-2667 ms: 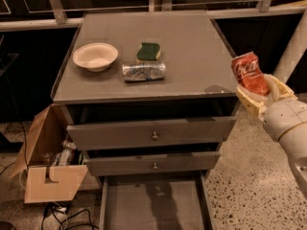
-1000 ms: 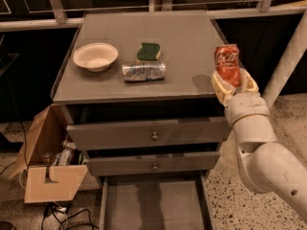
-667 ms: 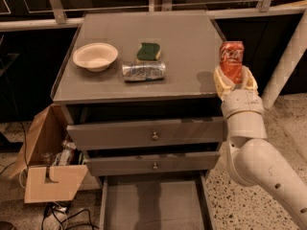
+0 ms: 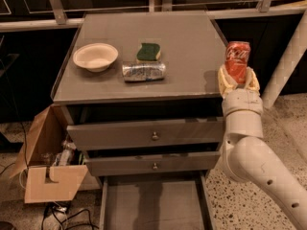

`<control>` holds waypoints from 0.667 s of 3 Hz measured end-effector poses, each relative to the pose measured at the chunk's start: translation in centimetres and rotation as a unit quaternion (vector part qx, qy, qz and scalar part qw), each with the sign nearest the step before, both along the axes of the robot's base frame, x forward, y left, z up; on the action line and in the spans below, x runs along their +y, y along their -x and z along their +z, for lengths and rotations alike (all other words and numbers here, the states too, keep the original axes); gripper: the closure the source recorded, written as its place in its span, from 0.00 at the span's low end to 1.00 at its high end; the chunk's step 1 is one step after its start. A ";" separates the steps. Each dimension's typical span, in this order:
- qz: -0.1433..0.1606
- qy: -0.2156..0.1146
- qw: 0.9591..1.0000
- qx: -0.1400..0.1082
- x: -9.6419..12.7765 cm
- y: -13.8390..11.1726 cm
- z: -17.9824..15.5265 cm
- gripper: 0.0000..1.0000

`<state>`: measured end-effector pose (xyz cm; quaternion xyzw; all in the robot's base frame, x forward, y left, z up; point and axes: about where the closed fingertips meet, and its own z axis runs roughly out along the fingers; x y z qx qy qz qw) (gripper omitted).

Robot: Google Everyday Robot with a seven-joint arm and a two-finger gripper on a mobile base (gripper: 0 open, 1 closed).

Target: Pick coke can from bottom drawer and place on counter

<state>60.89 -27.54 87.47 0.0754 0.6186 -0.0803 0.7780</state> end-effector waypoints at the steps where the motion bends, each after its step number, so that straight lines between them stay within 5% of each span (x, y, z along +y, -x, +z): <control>1: -0.011 -0.040 0.999 -0.018 0.5 -1.7 -0.2 1.00; 2: -0.011 -0.076 0.997 -0.030 1.1 -2.5 -0.6 1.00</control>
Offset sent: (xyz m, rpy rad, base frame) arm 0.0356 0.0207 -0.0126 0.2394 -0.0880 -0.0206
